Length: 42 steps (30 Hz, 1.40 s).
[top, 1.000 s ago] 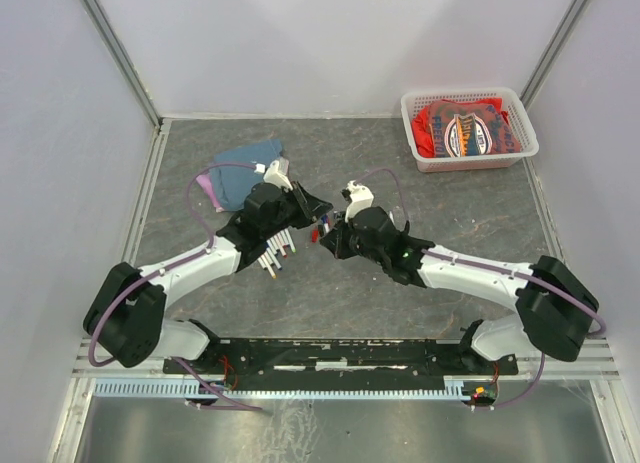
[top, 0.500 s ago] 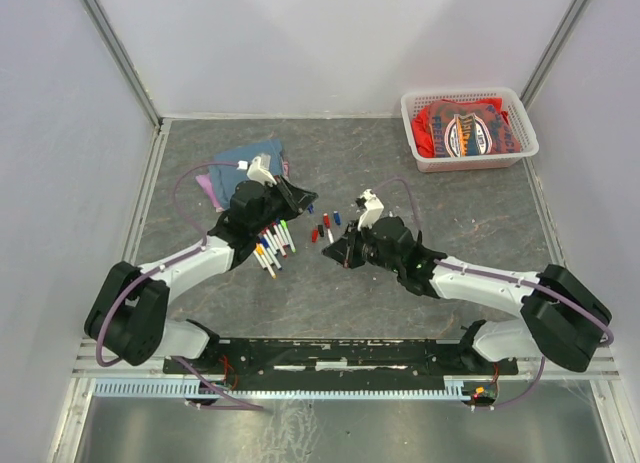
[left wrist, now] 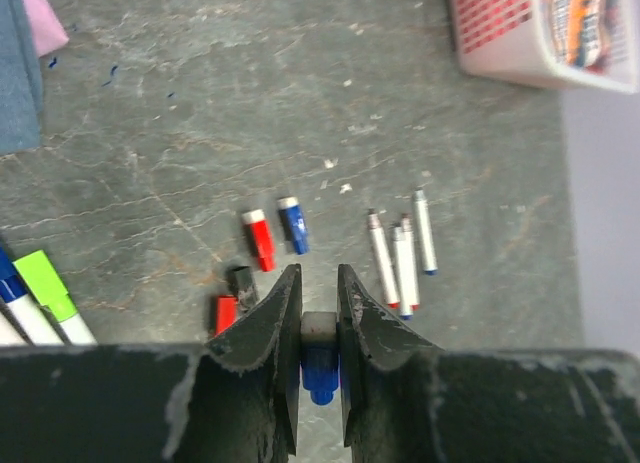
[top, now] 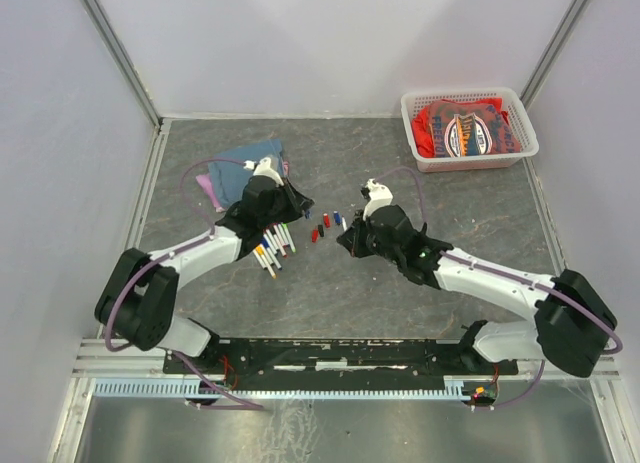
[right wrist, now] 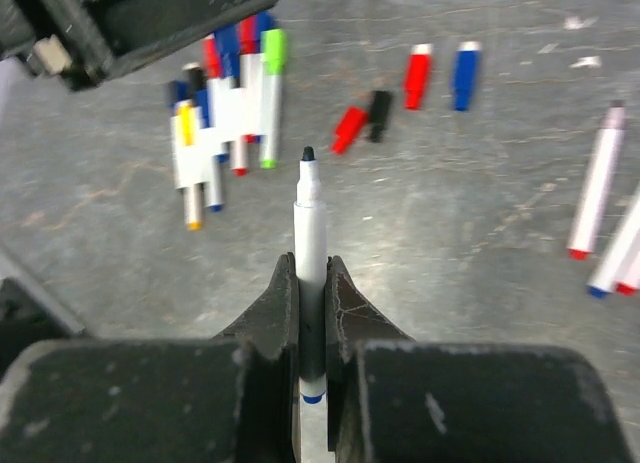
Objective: Open the pen caps
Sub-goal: Place the pen at the center of the board, then place the pen cap at the center of the board.
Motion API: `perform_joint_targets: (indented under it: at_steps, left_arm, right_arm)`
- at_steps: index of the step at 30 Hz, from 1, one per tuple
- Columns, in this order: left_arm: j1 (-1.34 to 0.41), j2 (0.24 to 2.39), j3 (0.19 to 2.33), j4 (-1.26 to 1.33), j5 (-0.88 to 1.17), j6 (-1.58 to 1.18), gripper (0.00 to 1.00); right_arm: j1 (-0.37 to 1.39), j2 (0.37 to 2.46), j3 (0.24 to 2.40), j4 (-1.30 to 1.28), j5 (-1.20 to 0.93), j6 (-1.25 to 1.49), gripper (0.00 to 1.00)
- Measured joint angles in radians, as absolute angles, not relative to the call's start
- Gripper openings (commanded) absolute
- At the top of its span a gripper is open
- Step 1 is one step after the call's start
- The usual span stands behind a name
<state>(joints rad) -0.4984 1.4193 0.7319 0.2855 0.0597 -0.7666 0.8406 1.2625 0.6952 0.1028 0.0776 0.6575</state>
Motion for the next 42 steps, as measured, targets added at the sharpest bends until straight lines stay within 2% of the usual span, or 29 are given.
perform_joint_targets:
  at_steps: [12, 28, 35, 42]
  left_arm:
    - [-0.592, 1.670, 0.907, -0.010, -0.179, -0.642, 0.03]
    - [-0.605, 1.811, 1.017, -0.083, -0.264, -0.605, 0.07]
    - [-0.616, 1.834, 1.065, -0.107, -0.281, -0.604, 0.13]
    - [-0.624, 1.847, 1.091, -0.133, -0.286, -0.604, 0.25]
  right_arm:
    - [0.811, 1.554, 0.880, -0.135, 0.302, 0.577, 0.04]
    - [0.759, 1.756, 0.991, -0.197, 0.352, 0.543, 0.12]
    - [0.755, 1.784, 1.023, -0.226, 0.401, 0.524, 0.17]
    - [0.750, 1.813, 1.048, -0.244, 0.448, 0.514, 0.23]
